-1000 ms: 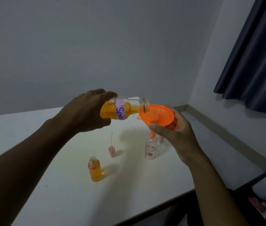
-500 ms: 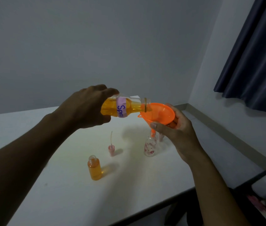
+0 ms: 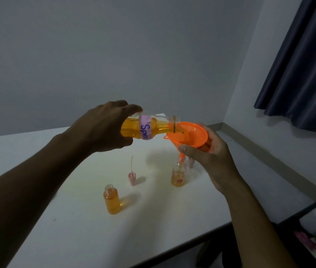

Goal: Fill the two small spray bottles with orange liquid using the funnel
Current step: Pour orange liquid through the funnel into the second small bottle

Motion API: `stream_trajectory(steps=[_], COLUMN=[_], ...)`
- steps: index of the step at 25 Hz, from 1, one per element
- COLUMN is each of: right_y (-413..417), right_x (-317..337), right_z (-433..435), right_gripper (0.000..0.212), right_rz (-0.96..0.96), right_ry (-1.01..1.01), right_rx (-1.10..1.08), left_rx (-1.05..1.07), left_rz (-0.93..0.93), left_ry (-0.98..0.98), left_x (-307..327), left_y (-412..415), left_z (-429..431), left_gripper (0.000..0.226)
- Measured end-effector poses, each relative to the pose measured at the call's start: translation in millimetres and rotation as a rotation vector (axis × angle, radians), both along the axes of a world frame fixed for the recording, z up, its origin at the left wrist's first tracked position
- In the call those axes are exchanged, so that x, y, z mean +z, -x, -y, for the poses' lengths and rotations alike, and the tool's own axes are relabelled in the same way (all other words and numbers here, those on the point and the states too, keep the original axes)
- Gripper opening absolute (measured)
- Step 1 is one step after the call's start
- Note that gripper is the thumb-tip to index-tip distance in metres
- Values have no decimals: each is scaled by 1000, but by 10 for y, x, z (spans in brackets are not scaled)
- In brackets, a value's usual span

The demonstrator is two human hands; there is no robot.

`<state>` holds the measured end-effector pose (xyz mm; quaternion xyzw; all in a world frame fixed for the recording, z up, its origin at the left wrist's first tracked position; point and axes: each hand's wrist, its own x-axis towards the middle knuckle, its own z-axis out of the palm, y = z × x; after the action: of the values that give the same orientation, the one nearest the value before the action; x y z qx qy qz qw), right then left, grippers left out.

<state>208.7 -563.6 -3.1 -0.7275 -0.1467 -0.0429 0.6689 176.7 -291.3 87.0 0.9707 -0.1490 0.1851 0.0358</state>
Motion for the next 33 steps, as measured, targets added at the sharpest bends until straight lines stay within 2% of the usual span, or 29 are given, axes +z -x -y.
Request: stream_trajectory(steps=[10,28,33], right_y=[-3,7,6], right_x=[7,31,29], right_z=[-10,-6,-15], right_gripper=[94,93,87], right_rz=[-6,0,5], right_ry=[-3,2,4], right_rx=[-9,4,14], left_rx=[0,5,-3], left_rz=[1,-3,-3], left_ry=[4,-15,-14], left_x=[4,37,50], left_y=[3,11,13], left_z=[-1,-11,-8], left_gripper=[77,78,78])
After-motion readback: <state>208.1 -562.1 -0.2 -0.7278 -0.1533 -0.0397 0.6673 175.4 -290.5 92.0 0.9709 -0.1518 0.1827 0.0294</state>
